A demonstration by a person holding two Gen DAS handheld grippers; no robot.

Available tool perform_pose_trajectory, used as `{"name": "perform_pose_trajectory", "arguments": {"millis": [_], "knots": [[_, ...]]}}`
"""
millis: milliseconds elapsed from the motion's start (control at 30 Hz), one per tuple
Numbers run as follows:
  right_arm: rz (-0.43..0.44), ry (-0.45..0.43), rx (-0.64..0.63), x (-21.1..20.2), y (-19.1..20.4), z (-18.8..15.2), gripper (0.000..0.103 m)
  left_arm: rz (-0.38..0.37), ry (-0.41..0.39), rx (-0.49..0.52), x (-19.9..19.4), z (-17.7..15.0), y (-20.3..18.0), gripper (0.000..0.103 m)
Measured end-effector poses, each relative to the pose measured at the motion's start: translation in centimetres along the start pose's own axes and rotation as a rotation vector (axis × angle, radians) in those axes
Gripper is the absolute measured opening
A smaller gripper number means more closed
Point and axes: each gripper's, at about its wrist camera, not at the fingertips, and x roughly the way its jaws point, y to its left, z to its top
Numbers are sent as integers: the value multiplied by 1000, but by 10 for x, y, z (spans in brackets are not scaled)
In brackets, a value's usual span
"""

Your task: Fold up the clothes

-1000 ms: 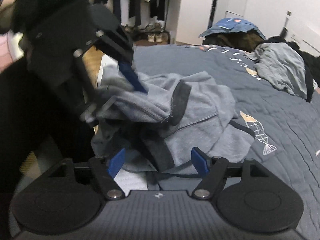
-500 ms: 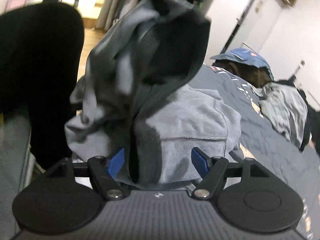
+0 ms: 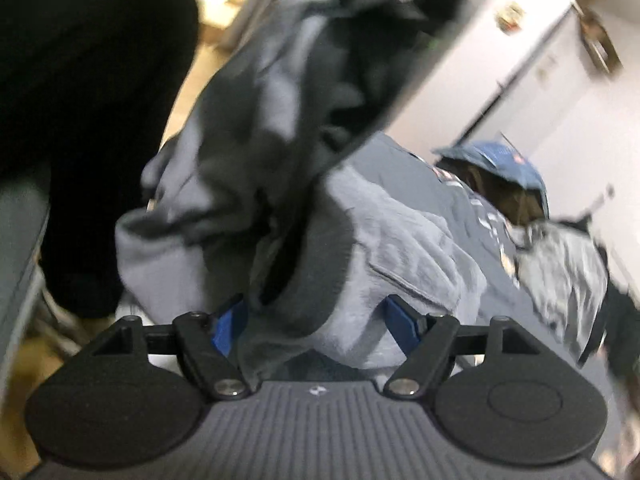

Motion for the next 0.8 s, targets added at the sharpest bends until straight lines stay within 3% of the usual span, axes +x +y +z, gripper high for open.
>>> {"name": "perform_pose_trajectory", "arguments": {"millis": [67, 167, 200, 233, 300, 400, 500, 567, 700, 800], "knots": [[-17, -7, -33, 6, 1, -1, 75, 1, -1, -9, 0, 1, 2, 7], [-16, -35, 71, 11, -19, -1, 72, 3, -5, -23, -1, 1, 7, 7], [1, -45, 112, 11, -27, -1, 66, 4, -7, -27, -1, 0, 9, 7], [19, -55, 149, 11, -34, 0, 54, 5, -8, -32, -1, 0, 11, 7], [57, -72, 218, 8, -47, 1, 44, 4, -10, -42, -2, -1, 15, 7], [108, -131, 330, -7, -69, 2, 42, 2, -10, -50, -3, -1, 21, 7], [105, -149, 349, -15, -80, -2, 42, -5, -8, -54, -2, -2, 24, 7], [102, -137, 350, -13, -84, -5, 31, -11, -6, -55, 0, -3, 23, 7], [105, -199, 445, -21, -96, -4, 28, -17, -1, -59, 3, -5, 24, 7], [90, -164, 467, -9, -99, -3, 30, -20, 5, -61, 8, -5, 25, 7]]}}
